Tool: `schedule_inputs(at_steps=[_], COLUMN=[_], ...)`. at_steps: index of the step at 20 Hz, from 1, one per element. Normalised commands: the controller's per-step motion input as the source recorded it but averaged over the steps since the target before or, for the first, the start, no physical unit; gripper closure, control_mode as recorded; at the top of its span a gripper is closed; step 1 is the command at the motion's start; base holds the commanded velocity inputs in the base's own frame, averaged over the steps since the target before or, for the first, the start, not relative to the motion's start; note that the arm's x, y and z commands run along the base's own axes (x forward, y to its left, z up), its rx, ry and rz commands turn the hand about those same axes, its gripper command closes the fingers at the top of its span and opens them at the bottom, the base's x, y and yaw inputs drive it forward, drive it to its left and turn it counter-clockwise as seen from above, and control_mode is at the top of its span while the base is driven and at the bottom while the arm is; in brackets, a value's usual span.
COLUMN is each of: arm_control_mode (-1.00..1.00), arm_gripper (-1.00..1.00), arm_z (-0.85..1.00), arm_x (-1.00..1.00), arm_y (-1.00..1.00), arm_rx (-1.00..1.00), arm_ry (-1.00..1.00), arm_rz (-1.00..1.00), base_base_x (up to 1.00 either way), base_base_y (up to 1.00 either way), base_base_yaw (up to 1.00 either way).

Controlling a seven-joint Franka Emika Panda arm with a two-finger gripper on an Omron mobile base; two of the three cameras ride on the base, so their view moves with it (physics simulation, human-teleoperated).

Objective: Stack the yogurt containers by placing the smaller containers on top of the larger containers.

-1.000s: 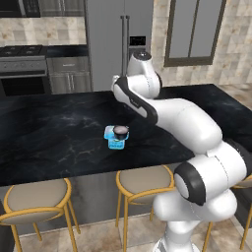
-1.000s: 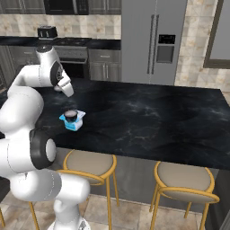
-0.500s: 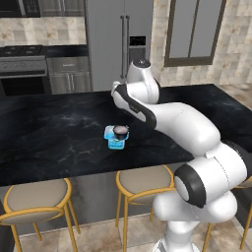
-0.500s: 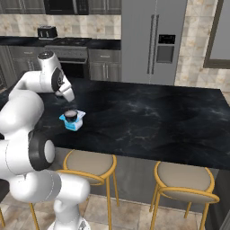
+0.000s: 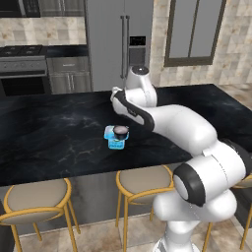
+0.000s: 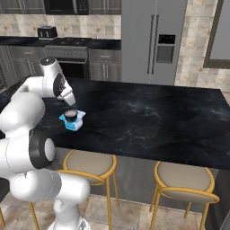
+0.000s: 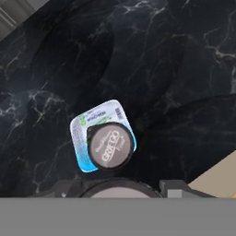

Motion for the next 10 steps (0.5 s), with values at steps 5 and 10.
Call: schedule_inputs(at_steps=[5,10], arm_control_mode=[-1.00,-1.00], arm_gripper=[1.00,1.00], arm_z=[-0.23,-0.22], arm_x=[0.06,0.11], arm_y=[0.06,0.07], arm_rx=[0.00,0.00], arm_ry=[0.00,0.00], arm_rz=[0.00,0.00], base_base_x=[0.00,0.00], base_base_y=[0.00,0.00], base_base_yaw=[0.00,0.00])
